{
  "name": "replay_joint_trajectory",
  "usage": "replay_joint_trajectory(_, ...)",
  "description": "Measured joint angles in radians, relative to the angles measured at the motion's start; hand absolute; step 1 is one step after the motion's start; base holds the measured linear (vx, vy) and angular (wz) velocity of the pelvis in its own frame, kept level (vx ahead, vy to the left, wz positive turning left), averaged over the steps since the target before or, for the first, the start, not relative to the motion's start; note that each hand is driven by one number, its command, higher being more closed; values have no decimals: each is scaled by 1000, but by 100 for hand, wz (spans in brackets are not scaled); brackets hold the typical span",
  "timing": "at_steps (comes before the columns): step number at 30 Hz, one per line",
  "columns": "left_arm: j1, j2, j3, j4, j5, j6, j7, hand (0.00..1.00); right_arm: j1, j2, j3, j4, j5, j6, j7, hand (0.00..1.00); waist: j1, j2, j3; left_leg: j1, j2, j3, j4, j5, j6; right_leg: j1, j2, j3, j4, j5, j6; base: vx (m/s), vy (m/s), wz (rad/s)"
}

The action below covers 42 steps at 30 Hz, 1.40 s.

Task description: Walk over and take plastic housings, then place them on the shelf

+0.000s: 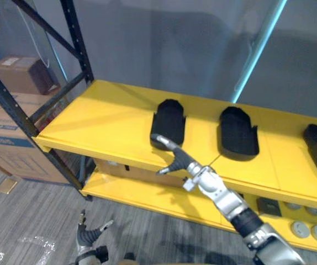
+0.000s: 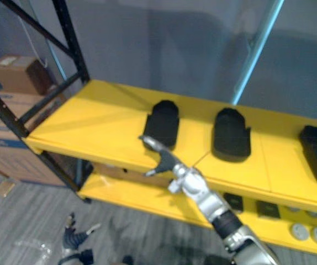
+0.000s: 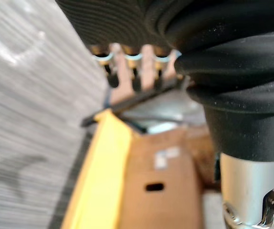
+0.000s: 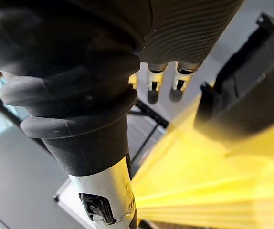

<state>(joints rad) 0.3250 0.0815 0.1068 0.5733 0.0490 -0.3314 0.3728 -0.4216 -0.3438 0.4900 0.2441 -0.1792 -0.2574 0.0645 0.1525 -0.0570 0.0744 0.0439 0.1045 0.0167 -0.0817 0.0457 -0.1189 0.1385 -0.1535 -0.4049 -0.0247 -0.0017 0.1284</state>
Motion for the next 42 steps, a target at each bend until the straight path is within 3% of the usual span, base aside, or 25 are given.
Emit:
replay_joint_trajectory(4, 2, 22, 0, 13, 1, -20, -3, 0, 3, -18, -44, -37, 9, 0, -16, 0, 0, -16, 31, 0, 7, 7, 0, 0, -1, -4, 4, 8, 0, 1, -2, -16, -6, -6)
replay_joint_trajectory(8, -9, 25, 6, 0, 9, -80, 20, 0, 67, -22, -136, -186, 9, -7, -87, 0, -3, -25, 39, -11, 4, 29, 0, 0, -2, -32, 3, 26, 6, 6, -8, -6, 4, -13)
replay_joint_trajectory(12, -11, 3, 38, -274, 7, -114, 83, 0, 218, -22, -268, -399, 10, -34, -131, 0, -24, -25, 38, -9, -3, 38, 0, -3, -2, -35, -1, 28, 10, 6, -8, 7, 5, -2)
replay_joint_trajectory(16, -13, -1, 106, -484, -8, -118, 90, 0, 353, -21, -339, -545, 98, -77, -101, 0, -61, -24, 38, 4, -8, 56, 0, -9, 2, -35, -6, 50, 10, 8, -4, -5, 8, -15)
replay_joint_trajectory(19, -22, -2, 121, -577, -55, -120, 65, 0, 419, -21, -368, -587, 165, -111, -55, 0, -80, -20, 34, 12, -9, 77, -4, -16, 4, -34, -7, 67, 10, 9, -2, -30, 6, -19)
replay_joint_trajectory(25, -20, -2, 130, -848, -206, -111, -112, 0, 460, -4, -391, -589, 267, -121, 10, 0, -86, -3, 19, 26, -12, 78, 0, -15, 5, -29, -10, 72, 14, 12, 1, -6, 1, 0)
replay_joint_trajectory(26, -20, -1, 134, -880, -241, -97, -165, 100, 465, -1, -392, -589, 286, -120, 21, 0, -87, 8, 13, 26, -15, 75, 0, -15, 5, -27, -14, 70, 14, 12, 2, -20, 11, 10)
replay_joint_trajectory(30, -25, 52, 104, -909, -308, 17, -347, 100, 459, 23, -393, -590, 325, -120, 18, 0, -110, 43, 19, 14, -24, 38, -4, -11, 7, -6, -22, 28, 10, 11, 3, -52, 1, 26)
replay_joint_trajectory(32, -57, 80, 91, -908, -367, 62, -393, 100, 444, 34, -394, -590, 307, -140, -16, 0, -114, 58, 28, -29, -25, 21, -4, 0, 8, -39, -24, 11, 14, 12, 4, -118, -9, 26)
replay_joint_trajectory(36, -253, 127, 84, -881, -388, 109, -385, 100, 264, 28, -396, -576, 243, -161, -52, 0, -118, 105, 127, -111, -26, 20, -4, 51, 13, -127, -28, 12, 20, 45, -3, -131, 12, 8)
replay_joint_trajectory(42, -547, 260, 119, -672, -436, 140, -329, 100, 60, 23, -391, -496, 222, -158, -64, 0, -142, 99, 220, -150, -34, 63, 1, 73, 24, -224, -48, 72, 79, 58, -3, -40, 28, -20)
